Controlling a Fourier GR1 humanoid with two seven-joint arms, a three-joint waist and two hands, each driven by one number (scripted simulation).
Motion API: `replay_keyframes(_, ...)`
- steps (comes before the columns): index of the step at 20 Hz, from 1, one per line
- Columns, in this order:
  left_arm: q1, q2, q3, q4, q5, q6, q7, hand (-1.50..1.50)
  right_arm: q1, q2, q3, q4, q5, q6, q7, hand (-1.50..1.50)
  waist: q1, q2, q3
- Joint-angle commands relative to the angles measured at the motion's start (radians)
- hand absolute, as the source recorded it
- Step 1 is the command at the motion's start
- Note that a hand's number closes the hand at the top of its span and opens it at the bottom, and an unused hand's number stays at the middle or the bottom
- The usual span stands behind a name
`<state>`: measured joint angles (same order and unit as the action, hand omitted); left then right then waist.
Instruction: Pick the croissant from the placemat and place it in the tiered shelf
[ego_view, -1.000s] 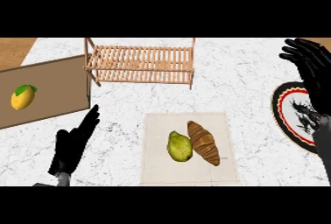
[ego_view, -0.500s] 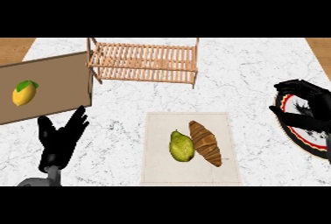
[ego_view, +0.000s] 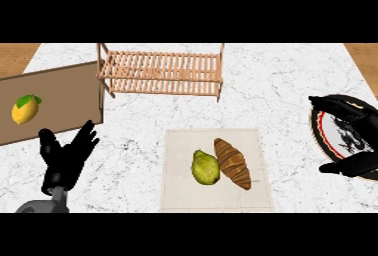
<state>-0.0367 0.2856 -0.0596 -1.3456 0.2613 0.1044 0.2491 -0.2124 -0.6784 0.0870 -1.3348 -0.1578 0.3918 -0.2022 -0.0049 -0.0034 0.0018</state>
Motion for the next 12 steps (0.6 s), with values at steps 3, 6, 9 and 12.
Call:
replay_keyframes(3,0.033,-0.03,-0.006,0.039,-0.024,0.003,-0.039,0.0,0.026,-0.034,0.066,-0.304,-0.021,0.048,0.28,-1.5,-0.011,-0.002,-0.005)
replay_keyframes(6,0.043,0.017,0.027,-0.01,0.015,-0.051,0.002,0.0,0.031,-0.042,0.072,-0.406,-0.009,0.029,0.429,-1.5,-0.004,-0.002,-0.003)
replay_keyframes(9,-0.015,0.008,0.031,0.041,0.006,-0.051,-0.001,0.0,-0.057,0.054,0.165,-0.464,0.085,-0.097,0.637,-1.5,0.002,0.001,-0.004)
replay_keyframes(12,0.005,-0.003,0.034,0.017,-0.006,-0.029,0.008,0.0,-0.05,0.126,0.216,-0.541,0.16,-0.181,0.78,-1.5,0.004,0.001,-0.003)
